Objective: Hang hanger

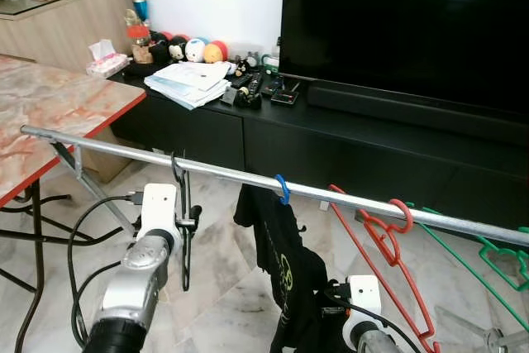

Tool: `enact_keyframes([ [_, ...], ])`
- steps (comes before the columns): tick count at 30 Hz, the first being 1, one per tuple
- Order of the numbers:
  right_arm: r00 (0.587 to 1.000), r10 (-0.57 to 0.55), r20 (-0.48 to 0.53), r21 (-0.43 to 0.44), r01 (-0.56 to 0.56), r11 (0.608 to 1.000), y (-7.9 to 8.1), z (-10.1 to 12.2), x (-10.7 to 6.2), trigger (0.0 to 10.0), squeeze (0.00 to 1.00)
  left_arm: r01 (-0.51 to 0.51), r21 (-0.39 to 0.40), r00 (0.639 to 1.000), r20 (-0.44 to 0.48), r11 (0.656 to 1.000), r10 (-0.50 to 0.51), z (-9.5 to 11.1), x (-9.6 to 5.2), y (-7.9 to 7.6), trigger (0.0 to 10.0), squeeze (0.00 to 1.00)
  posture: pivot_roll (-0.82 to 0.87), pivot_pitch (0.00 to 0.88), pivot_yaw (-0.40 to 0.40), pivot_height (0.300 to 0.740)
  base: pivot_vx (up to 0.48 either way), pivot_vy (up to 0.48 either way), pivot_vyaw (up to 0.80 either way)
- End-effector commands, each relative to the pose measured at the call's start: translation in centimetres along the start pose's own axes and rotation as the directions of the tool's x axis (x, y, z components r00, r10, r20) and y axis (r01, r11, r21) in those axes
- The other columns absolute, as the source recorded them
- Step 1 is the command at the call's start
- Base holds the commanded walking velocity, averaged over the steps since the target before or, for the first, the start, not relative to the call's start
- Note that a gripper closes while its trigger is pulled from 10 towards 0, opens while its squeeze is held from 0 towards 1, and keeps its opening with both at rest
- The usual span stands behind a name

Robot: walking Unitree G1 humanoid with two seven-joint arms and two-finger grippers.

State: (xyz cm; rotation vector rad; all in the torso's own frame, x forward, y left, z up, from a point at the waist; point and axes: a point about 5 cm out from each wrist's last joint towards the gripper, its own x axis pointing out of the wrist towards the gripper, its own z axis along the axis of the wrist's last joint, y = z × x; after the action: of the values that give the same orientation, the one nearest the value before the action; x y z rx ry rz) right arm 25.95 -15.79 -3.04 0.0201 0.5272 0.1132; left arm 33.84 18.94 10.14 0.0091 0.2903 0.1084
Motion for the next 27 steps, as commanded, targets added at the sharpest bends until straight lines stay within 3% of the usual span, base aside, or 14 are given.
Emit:
enact_keyframes([
  [1, 1.000, 0.003, 0.007, 0.004, -0.003, 1.000, 0.1, 0.3, 0.1, 10.0, 0.00, -0.029, -0.006, 1.000, -0.011, 1.000, 0.029, 0.1, 0.6, 0.5, 10.0, 0.00, 0.02, 0.088, 0.031, 0.740, 0.000, 0.000, 0.00],
  [4, 1.000, 0.001, 0.009, 0.004, -0.001, 1.000, 0.0, 0.3, 0.1, 10.0, 0.00, -0.051, -0.004, 0.998, -0.021, 0.999, 0.051, 0.5, 1.4, 0.8, 10.0, 0.00, 0.01, 0.090, 0.030, 0.740, 0.000, 0.000, 0.00],
  [10, 1.000, 0.002, 0.011, 0.000, -0.002, 1.000, -0.1, 0.4, 0.1, 10.0, 0.00, 0.007, -0.012, 1.000, -0.015, 1.000, -0.007, 0.7, 2.4, -0.2, 10.0, 0.00, 0.01, 0.093, 0.027, 0.740, 0.000, 0.000, 0.00],
  [11, 1.000, 0.004, 0.012, -0.001, -0.004, 1.000, 0.0, 0.4, 0.2, 10.0, 0.00, 0.009, -0.003, 1.000, -0.026, 1.000, -0.009, 0.5, 2.6, -0.4, 7.1, 0.00, 0.01, 0.093, 0.027, 0.740, 0.000, 0.000, 0.00],
  [12, 1.000, 0.006, 0.012, -0.003, -0.006, 1.000, 0.0, 0.5, 0.2, 10.0, 0.00, 0.007, -0.007, 0.999, -0.034, 1.000, -0.007, 0.4, 2.6, -0.4, 0.0, 0.00, 0.00, 0.092, 0.029, 0.740, 0.000, 0.000, 0.00],
  [20, 1.000, 0.007, 0.020, -0.001, -0.007, 1.000, 0.1, 0.6, 0.2, 10.0, 0.00, 0.014, -0.006, 1.000, -0.027, 1.000, -0.015, 0.5, 3.1, -0.9, 0.0, 0.00, 0.00, 0.090, 0.032, 0.740, 0.000, 0.000, 0.00],
  [27, 1.000, 0.013, 0.024, 0.006, -0.013, 1.000, 0.3, 0.7, 0.3, 10.0, 0.00, -0.017, 0.006, 1.000, 0.000, 1.000, 0.017, 1.1, 3.3, -0.3, 0.0, 0.00, 0.00, 0.089, 0.034, 0.740, 0.000, 0.000, 0.00],
])
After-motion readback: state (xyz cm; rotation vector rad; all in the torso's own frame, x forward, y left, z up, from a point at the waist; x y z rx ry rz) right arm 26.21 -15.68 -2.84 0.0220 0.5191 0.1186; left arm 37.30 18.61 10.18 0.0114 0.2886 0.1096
